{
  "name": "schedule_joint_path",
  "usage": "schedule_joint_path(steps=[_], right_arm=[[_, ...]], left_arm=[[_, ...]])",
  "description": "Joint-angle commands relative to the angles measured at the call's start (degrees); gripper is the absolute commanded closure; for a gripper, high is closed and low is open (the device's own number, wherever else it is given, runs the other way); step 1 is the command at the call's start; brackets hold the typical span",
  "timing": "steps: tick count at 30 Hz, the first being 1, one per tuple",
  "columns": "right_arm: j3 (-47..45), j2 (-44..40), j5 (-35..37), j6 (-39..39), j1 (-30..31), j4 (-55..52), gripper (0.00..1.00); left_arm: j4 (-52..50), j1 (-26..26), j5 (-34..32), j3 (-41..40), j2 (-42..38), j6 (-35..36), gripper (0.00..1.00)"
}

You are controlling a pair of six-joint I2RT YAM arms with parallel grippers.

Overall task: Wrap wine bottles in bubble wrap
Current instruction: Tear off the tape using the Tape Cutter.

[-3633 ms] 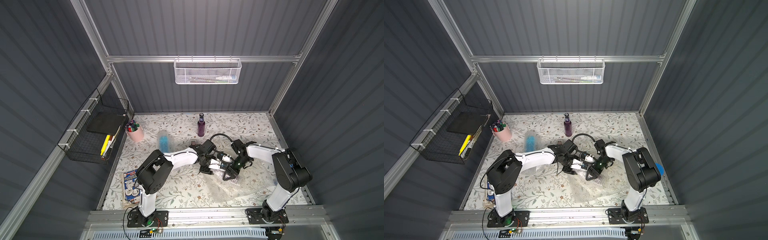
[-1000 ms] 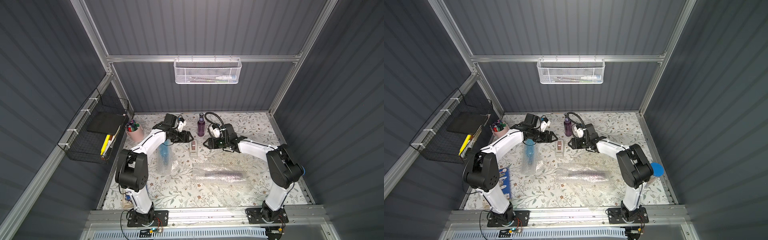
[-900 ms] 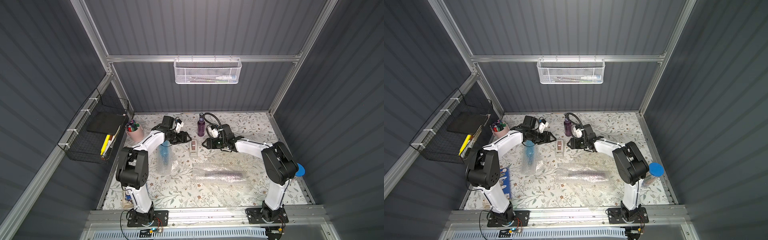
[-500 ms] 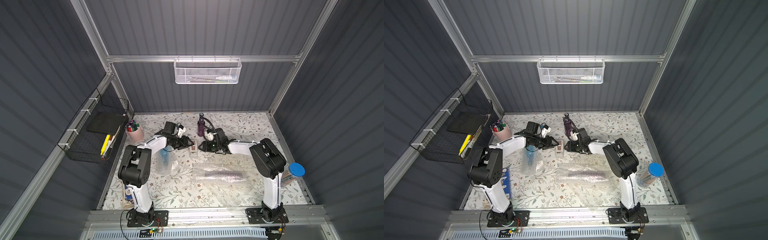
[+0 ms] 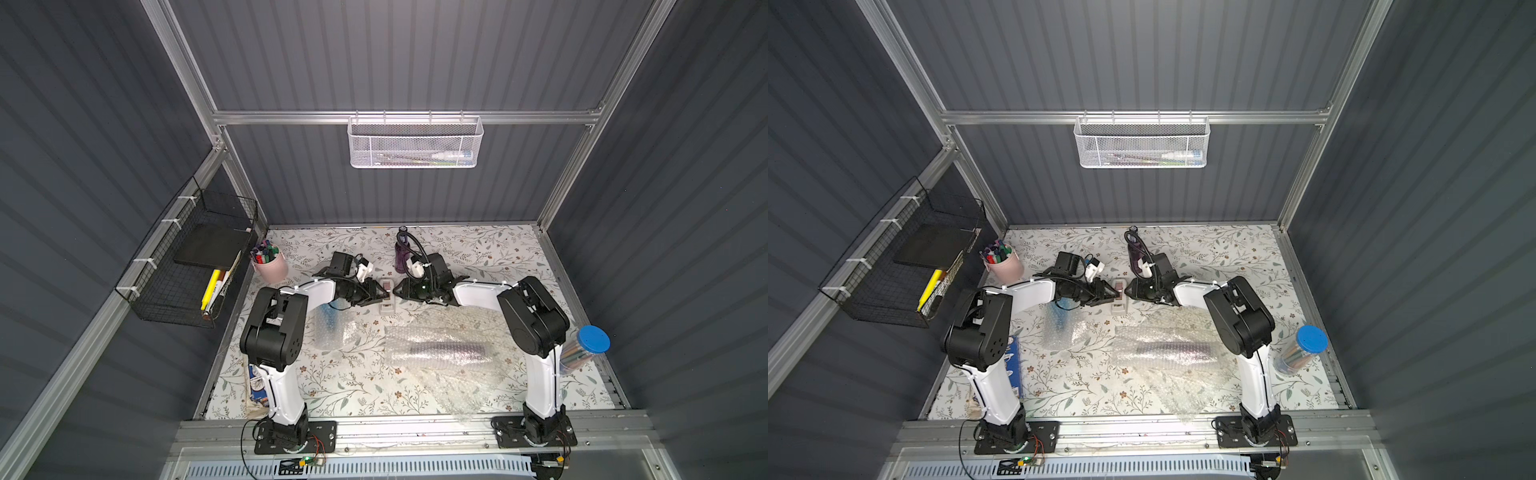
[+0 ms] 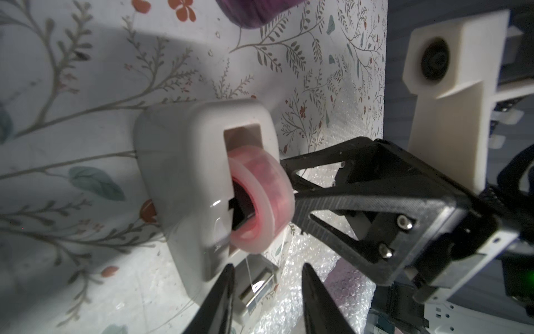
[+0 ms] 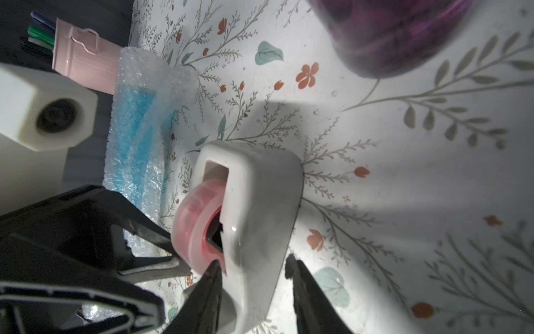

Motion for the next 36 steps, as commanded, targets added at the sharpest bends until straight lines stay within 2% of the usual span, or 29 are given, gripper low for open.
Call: schedule_joint_path(steps=[1,11,17,21,36], right_arm=[[1.6,0.9,0.8,1.8,0.4,-1.7,0.60],[2.2,0.6,2.9,3.8,1.7,-4.6,0.63],[1.3,-0.2,4.2,4.1,1.8,-5.1,0.65],[0.7,-0.3,5.2,4.6,1.8,-6.1,0.68],[0.6,0.2,5.5,5.5,2.7,-6.9,0.69]], left_arm=[[1.4,-0.7,2.0,-0.1,1.0,-0.8,0.62],[1.8,-0.9,2.9,-1.7,2.4,-0.4,0.68],[-0.1,-0.9,1.5,-2.2,3.0,1.4,0.68],[4.3,-1.0,3.2,-2.6,3.5,-1.1,0.69],[3.4,-1.2,5.1,-1.9,3.7,-0.5,0.90]])
